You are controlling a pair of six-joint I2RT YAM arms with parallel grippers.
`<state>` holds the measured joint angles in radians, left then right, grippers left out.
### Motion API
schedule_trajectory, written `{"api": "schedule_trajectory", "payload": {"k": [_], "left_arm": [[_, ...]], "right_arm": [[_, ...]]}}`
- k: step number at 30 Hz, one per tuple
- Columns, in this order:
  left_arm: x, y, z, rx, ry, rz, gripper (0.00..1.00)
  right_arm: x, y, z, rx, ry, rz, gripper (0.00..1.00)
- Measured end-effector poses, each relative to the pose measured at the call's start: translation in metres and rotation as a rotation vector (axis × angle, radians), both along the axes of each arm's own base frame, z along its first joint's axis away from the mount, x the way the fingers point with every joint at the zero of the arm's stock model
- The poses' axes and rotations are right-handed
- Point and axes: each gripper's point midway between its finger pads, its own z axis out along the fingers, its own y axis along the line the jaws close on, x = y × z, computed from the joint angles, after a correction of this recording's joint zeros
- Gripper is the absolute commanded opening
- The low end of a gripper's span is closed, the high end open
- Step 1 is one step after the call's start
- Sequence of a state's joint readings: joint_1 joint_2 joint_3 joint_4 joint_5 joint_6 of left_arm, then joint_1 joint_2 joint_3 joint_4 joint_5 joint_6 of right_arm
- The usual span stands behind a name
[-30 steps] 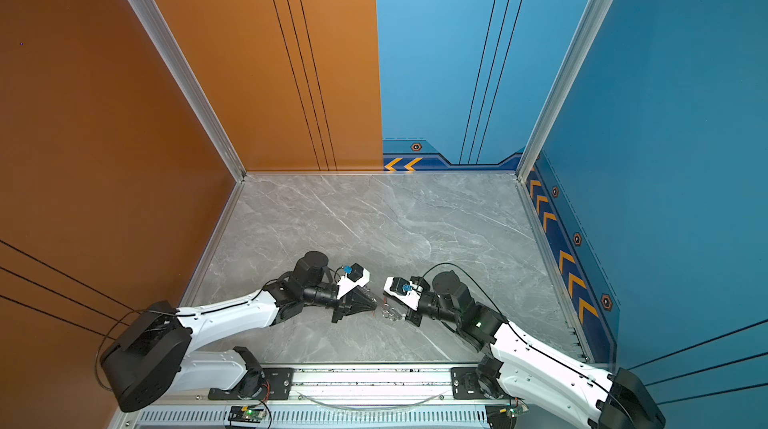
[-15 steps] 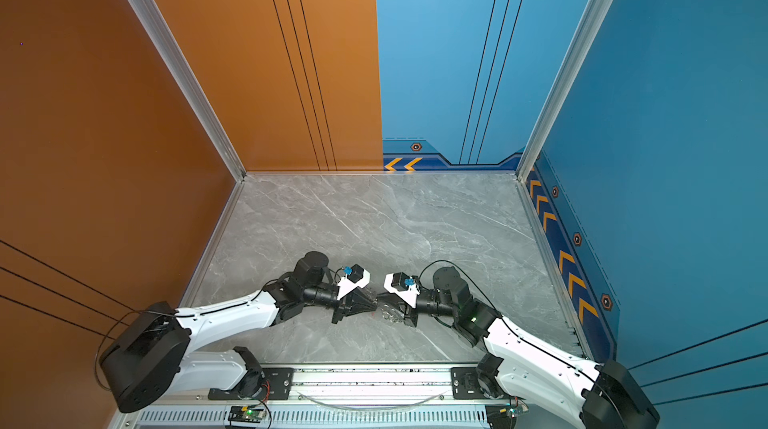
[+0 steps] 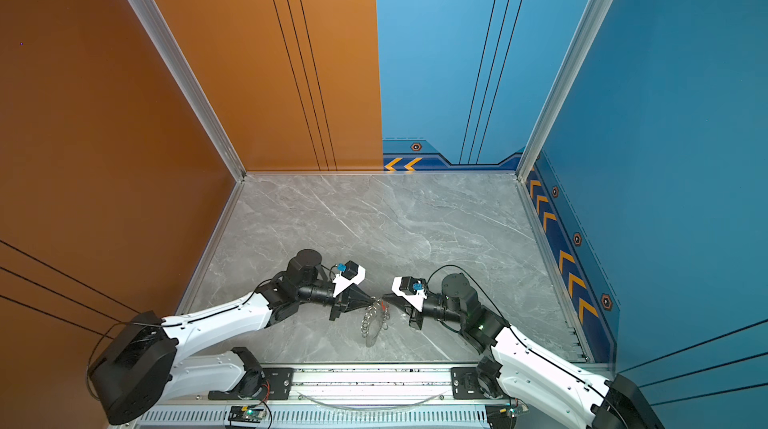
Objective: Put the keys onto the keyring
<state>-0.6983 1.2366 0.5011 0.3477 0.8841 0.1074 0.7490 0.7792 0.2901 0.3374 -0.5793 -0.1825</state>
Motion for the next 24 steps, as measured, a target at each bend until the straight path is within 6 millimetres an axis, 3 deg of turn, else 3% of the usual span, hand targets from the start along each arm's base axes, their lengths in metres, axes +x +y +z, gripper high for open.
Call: {"api": "schedule_trajectory", "payload": {"k": [24], "left_arm": [[-0.008,-0.003,-0.013,0.015,0.052,-0.048,0.00]], "right_arm": [[-0.008,0.015,-0.002,0.033,0.018,0.097,0.00]]}}
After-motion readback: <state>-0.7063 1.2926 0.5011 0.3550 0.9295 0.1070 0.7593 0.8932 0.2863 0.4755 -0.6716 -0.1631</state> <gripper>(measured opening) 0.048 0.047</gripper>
